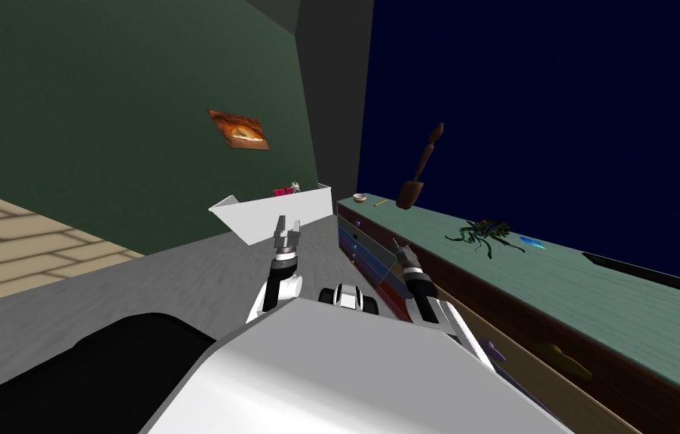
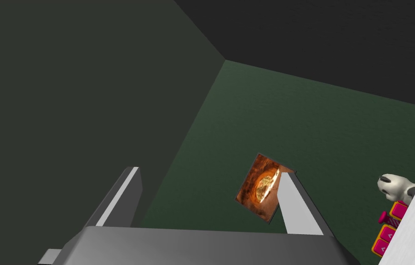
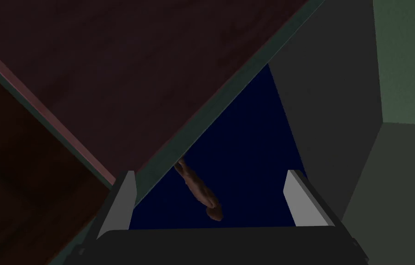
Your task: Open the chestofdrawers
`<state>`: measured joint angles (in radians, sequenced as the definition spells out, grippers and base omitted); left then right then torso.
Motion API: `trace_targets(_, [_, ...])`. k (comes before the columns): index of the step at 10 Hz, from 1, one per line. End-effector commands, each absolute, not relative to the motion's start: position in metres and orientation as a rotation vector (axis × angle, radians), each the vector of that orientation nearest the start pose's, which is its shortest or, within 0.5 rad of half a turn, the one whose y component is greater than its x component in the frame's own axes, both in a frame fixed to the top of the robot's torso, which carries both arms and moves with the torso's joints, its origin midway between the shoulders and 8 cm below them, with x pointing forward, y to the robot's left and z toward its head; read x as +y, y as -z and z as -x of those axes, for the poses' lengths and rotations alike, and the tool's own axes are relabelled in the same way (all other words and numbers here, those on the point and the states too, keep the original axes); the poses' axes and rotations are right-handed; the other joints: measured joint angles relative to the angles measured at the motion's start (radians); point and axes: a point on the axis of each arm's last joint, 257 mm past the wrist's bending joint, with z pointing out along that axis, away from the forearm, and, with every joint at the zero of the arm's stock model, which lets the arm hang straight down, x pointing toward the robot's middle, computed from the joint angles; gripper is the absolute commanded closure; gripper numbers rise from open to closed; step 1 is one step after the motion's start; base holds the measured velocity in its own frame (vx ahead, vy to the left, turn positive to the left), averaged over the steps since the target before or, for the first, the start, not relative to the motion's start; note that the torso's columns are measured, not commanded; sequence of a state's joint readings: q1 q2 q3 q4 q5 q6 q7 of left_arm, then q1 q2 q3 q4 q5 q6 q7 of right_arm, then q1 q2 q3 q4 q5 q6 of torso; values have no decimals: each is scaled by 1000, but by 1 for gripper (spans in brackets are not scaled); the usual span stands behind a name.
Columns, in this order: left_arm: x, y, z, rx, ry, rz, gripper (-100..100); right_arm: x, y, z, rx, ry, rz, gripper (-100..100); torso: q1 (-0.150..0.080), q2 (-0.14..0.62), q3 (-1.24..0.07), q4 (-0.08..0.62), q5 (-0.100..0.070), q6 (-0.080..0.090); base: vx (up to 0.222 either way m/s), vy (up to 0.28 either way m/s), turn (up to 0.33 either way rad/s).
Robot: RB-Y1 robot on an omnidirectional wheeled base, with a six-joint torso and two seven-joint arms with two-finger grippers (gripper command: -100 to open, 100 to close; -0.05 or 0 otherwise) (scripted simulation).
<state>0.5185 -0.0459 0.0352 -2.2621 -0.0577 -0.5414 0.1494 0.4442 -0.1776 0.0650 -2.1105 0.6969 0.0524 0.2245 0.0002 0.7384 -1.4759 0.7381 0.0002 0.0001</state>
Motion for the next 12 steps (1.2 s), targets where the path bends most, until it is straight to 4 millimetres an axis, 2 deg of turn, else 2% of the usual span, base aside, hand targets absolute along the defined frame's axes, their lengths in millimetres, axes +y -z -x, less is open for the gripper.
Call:
trace_targets(1, [290, -18, -337, 563, 1364, 699, 0, -286, 189, -427, 1529, -230, -348, -100, 2, -3, -1, -1, 0, 0, 100, 56, -7])
trace_targets(2, [290, -18, -337, 563, 1364, 699, 0, -289, 208, -427, 1578, -160, -329, -100, 1, -1, -1, 0, 0, 0, 111, 59, -14])
trace_targets(3, [290, -18, -337, 563, 1364, 699, 0, -292, 208, -427, 1582, -126, -315, -100, 1, -1, 0, 0, 0, 0, 100, 51, -19])
trace_targets(4, [290, -18, -337, 563, 1364, 699, 0, -297, 227, -426, 1631, -51, -293, -100, -1, -1, 0, 0, -1, -2, 99, 46, -27])
trace_targets(5, [290, -18, -337, 563, 1364, 699, 0, -299, 226, -426, 1631, -17, -272, -100, -4, -8, -4, -3, -3, -3, 76, 48, -18])
trace_targets(6, [290, -18, -337, 563, 1364, 699, 0, -303, 243, -425, 1673, 57, -241, -100, -6, -13, -7, -5, -4, -5, 90, 56, -20])
trace_targets(7, [290, -18, -337, 563, 1364, 699, 0, -307, 243, -424, 1674, 93, -226, -100, -7, -20, -11, -8, -5, -7, 72, 57, -18])
trace_targets(8, [290, -18, -337, 563, 1364, 699, 0, -309, 258, -422, 1712, 160, -191, -100, -9, -25, -14, -9, -6, -9, 88, 53, 3])
trace_targets(9, [290, -18, -337, 563, 1364, 699, 0, -314, 256, -421, 1710, 206, -173, -100, -11, -31, -16, -11, -8, -10, 75, 51, -17])
trace_targets(10, [290, -18, -337, 563, 1364, 699, 0, -314, 270, -420, 1743, 266, -132, -100, -12, -34, -18, -11, -8, -12, 94, 77, -36])
trace_targets(12, [290, -18, -337, 563, 1364, 699, 0, -321, 268, -418, 1740, 315, -121, -100, -12, -42, -22, -14, -10, -18, 41, 39, -8])
